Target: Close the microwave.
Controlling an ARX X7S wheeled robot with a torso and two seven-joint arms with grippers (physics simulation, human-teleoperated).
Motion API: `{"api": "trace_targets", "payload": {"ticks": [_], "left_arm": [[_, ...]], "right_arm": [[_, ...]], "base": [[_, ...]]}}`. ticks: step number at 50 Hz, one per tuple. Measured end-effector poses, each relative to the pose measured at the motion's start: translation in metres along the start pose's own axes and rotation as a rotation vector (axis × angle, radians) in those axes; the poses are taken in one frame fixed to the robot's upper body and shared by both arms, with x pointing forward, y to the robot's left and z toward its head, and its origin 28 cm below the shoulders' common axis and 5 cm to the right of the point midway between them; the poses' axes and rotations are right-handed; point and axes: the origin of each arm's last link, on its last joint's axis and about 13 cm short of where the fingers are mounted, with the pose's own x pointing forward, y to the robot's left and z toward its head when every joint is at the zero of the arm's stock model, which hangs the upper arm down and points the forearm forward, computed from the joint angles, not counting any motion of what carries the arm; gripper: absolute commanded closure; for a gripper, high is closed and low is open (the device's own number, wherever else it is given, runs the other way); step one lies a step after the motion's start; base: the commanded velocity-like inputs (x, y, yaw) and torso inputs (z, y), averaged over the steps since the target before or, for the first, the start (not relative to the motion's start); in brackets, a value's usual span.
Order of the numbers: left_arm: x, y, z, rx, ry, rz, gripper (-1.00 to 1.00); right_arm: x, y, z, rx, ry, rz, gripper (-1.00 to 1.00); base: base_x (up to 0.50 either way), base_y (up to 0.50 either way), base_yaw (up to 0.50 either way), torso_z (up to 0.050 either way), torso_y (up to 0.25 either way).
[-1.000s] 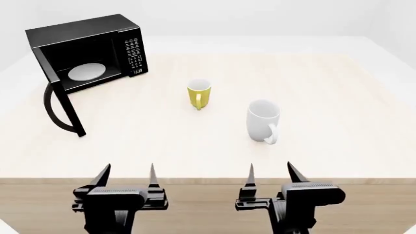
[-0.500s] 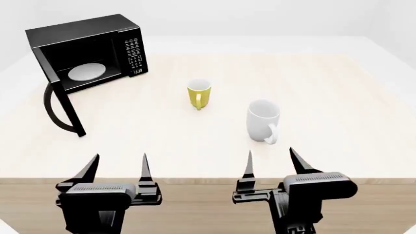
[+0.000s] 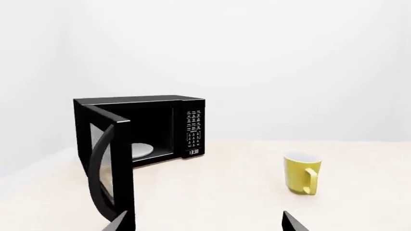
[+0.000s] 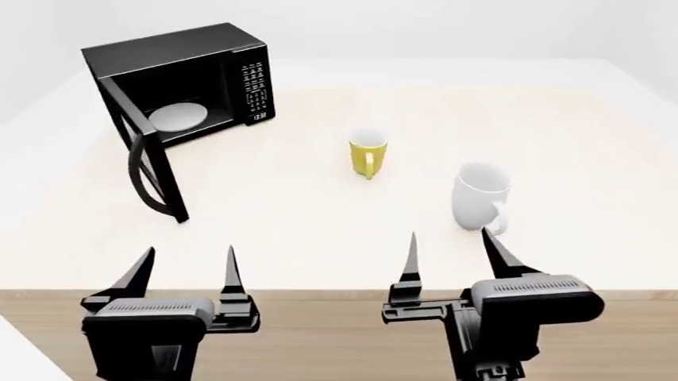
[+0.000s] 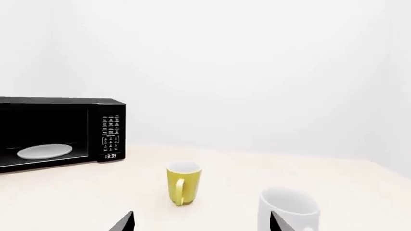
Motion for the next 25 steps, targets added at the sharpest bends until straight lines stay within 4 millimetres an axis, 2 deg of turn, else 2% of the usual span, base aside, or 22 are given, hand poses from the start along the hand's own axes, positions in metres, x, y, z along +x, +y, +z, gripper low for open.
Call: {"api": "trace_targets", "payload": {"ticks": [20,25], "left_arm": [[-0.0010,0.0000,0.0006,0.001,0.000,0.000,-1.00],[-0.0011,0.0006,0.0011,0.005,-0.001,0.002,-1.00]], "right_arm": [[0.0002,0.0010,0.0034,0.009,-0.015,0.005,-1.00],[0.0001,0.0025,0.0047,0.012,-0.018,0.012,-1.00]], "base": [[0.00,0.50,0.00,0.000,0.000],[0.00,0.18,0.00,0.000,0.000]]}}
